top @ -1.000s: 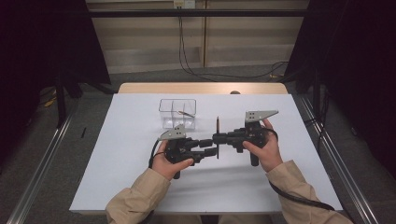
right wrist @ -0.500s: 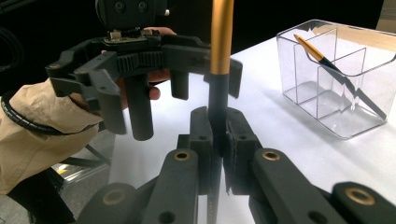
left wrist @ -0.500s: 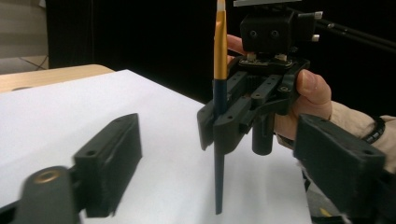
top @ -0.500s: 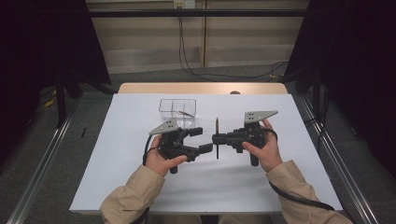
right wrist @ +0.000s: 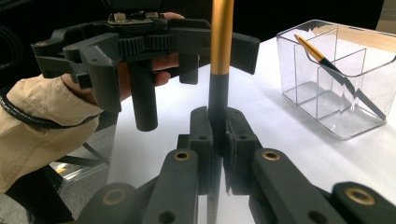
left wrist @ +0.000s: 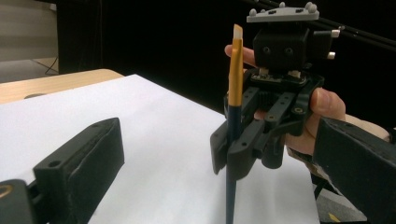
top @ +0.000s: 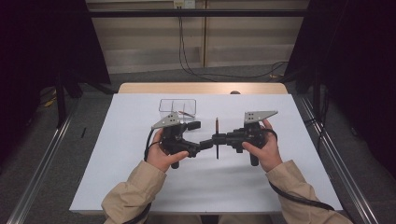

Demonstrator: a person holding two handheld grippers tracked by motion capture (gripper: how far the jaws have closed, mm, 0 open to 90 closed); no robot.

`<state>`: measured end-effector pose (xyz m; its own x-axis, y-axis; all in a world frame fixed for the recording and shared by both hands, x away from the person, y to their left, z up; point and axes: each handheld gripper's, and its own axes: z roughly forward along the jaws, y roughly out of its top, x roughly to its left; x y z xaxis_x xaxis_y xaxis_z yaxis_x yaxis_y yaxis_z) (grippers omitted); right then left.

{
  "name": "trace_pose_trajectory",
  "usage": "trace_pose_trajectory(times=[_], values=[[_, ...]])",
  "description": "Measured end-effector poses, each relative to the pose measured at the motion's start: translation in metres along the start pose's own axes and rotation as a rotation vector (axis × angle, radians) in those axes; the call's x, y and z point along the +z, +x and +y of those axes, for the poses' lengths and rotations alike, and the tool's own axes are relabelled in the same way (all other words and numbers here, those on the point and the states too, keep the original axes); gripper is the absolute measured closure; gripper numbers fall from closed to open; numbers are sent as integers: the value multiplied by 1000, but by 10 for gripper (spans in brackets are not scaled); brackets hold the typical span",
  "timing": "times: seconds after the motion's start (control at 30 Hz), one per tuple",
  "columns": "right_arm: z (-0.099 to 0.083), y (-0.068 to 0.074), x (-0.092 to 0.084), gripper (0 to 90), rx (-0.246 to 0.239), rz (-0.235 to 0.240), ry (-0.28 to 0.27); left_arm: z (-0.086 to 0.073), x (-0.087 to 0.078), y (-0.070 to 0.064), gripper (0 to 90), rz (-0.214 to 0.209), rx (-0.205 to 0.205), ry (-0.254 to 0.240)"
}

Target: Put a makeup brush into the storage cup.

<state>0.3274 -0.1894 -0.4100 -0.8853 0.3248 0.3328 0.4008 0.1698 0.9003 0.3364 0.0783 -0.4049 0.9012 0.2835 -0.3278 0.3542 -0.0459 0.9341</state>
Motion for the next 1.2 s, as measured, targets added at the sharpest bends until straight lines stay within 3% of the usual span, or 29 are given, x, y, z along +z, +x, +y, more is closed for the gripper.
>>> trace_pose_trajectory(times=[0.37,0.6,0.77,1.2], values=[[0,1,2,836,-6,3,-4,8,4,1,20,-14,-17,-30],[1,2,4,836,-14,8,-3,12,5,1,85,-23,-15,-48],[1,3,5,836,-17,11,-5,13,4,1,220,-32,-5,-57],[1,4,7,836,-27,12,-3,12,8,-3,646,-51,-2,-7]])
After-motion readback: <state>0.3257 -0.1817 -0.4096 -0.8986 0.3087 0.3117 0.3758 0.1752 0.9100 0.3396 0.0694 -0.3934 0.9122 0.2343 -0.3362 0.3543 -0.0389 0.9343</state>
